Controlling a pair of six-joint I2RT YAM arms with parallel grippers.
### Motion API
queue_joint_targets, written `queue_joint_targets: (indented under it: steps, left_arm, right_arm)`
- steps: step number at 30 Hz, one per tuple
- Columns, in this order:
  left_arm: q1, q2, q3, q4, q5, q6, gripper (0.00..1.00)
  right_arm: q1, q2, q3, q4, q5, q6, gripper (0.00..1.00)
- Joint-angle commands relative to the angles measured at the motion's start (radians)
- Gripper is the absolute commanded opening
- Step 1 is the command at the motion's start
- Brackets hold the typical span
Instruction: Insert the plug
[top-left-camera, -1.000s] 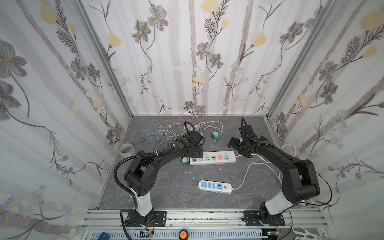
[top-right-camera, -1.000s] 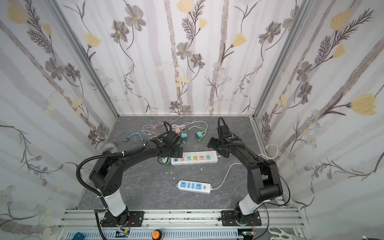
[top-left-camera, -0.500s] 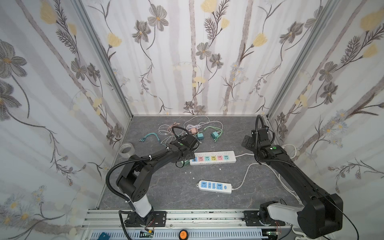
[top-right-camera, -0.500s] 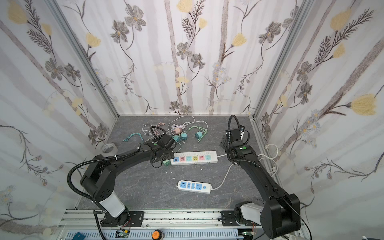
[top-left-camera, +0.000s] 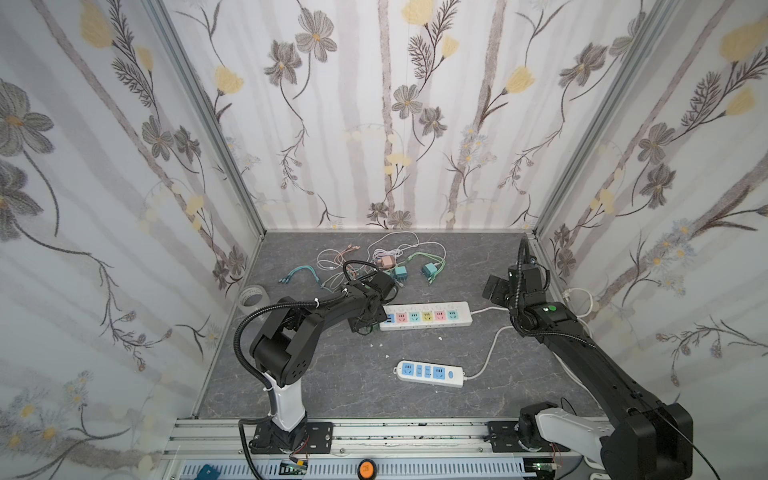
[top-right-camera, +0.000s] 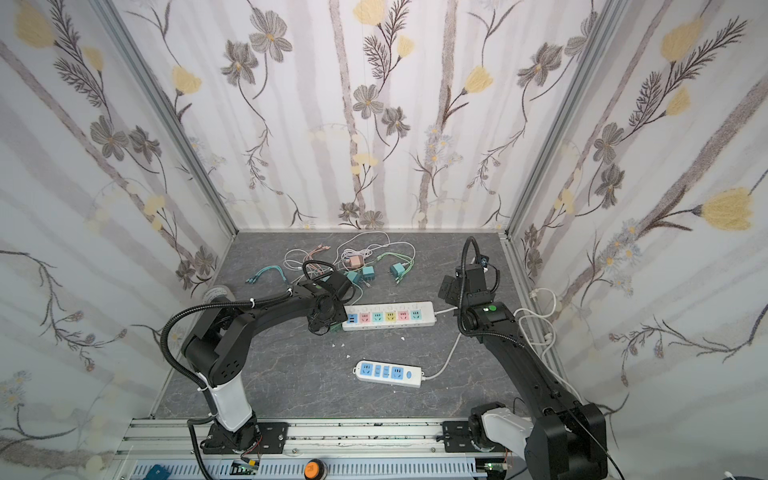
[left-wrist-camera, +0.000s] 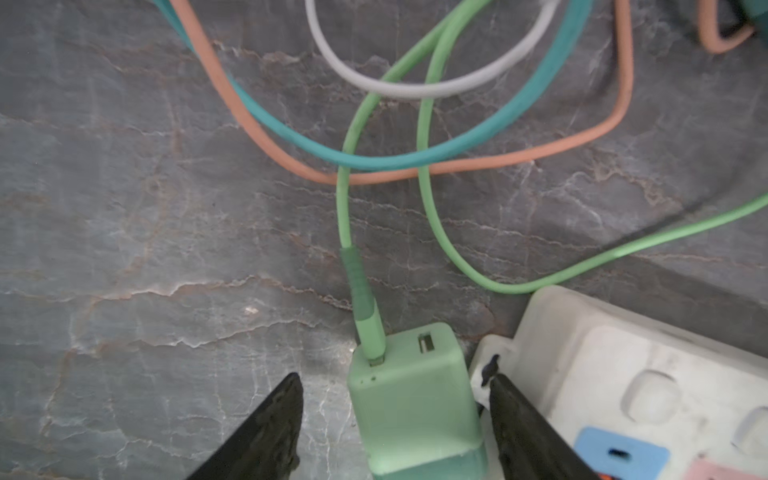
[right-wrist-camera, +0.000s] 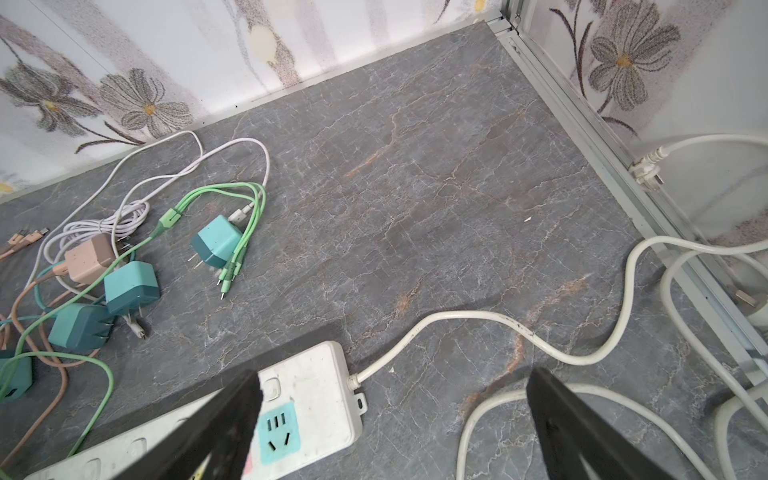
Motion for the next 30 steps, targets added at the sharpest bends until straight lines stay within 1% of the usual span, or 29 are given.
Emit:
queue_joint_targets:
  steps: [1, 5, 7, 12, 16, 19, 22, 24, 28, 30]
  left_arm:
    - [0.002, 0.013, 0.009, 0.000, -0.003, -0.020, 0.68]
    - [0.005, 0.019, -0.007, -0.001, -0.011, -0.029, 0.63]
    - [0.006, 0.020, -0.017, 0.006, -0.005, -0.026, 0.58]
    - [0.007, 0.002, -0.009, -0.004, 0.005, 0.025, 0.37]
    - [0.009, -0.095, 0.047, -0.055, -0.033, 0.139, 0.26]
    - [0.010, -0.168, 0.131, -0.123, -0.047, 0.248, 0.22]
    - [0.013, -0.228, 0.223, -0.172, -0.023, 0.341, 0.20]
    - [0.013, -0.262, 0.286, -0.188, 0.000, 0.390, 0.18]
    - [0.013, -0.301, 0.431, -0.235, 0.060, 0.474, 0.17]
    - [0.013, -0.307, 0.513, -0.268, 0.087, 0.505, 0.17]
  right_arm:
    - [0.000, 0.002, -0.001, 0.065, -0.029, -0.005, 0.99]
    - [-0.001, 0.008, -0.004, 0.087, -0.045, -0.006, 0.99]
    - [-0.001, 0.011, -0.001, 0.097, -0.064, -0.007, 0.99]
    - [0.000, 0.013, -0.001, 0.143, -0.117, -0.014, 0.99]
    - [0.002, 0.030, 0.004, 0.198, -0.235, -0.037, 0.99]
    - [0.005, 0.056, 0.012, 0.253, -0.351, -0.042, 0.99]
    - [0.025, 0.092, 0.021, 0.323, -0.469, -0.072, 0.97]
    - [0.046, 0.125, 0.040, 0.348, -0.513, -0.094, 0.98]
    - [0.101, 0.207, 0.056, 0.441, -0.634, -0.182, 0.95]
    - [0.133, 0.258, 0.105, 0.481, -0.694, -0.231, 0.95]
